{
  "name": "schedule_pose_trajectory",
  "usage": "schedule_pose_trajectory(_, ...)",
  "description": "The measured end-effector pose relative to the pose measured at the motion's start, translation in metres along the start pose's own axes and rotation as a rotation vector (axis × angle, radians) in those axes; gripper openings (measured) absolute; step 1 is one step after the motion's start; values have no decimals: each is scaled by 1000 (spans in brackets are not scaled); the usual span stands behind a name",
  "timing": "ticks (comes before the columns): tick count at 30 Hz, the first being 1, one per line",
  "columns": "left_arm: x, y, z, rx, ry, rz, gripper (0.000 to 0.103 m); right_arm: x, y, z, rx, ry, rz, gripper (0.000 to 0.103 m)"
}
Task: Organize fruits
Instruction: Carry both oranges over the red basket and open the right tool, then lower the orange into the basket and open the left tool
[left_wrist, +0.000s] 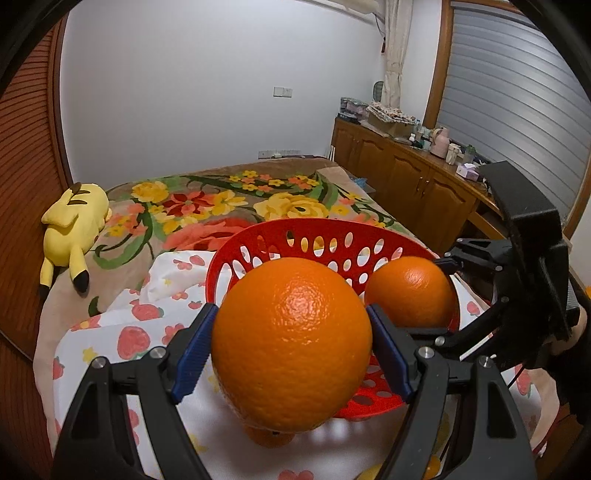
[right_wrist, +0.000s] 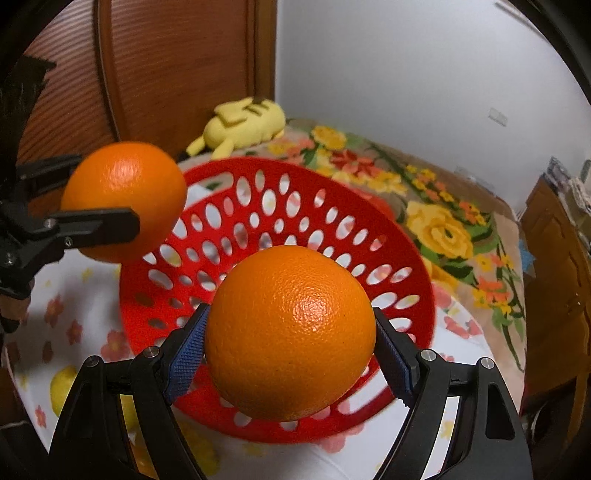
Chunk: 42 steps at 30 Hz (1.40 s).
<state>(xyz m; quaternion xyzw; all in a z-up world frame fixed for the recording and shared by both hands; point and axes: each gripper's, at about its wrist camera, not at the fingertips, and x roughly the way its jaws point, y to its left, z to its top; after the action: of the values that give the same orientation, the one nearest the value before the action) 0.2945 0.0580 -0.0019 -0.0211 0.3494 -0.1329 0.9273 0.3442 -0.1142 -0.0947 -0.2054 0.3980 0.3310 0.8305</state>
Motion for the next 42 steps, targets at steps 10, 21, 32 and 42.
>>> schedule_pose_trajectory(10, 13, 6, 0, 9, 13, -3, 79, 23, 11, -2, -55, 116, 55, 85)
schedule_pose_trajectory(21, 16, 6, 1, 13, 15, 2, 79, 34, 8, 2, -70, 163, 18, 85)
schedule_pose_trajectory(32, 24, 5, -1, 15, 32, 4, 79, -5, -19, 9, 2, 45, -6, 88)
schedule_pose_trajectory(42, 31, -26, -5, 47, 51, -47, 79, -27, -35, -8, 60, -10, -11, 88)
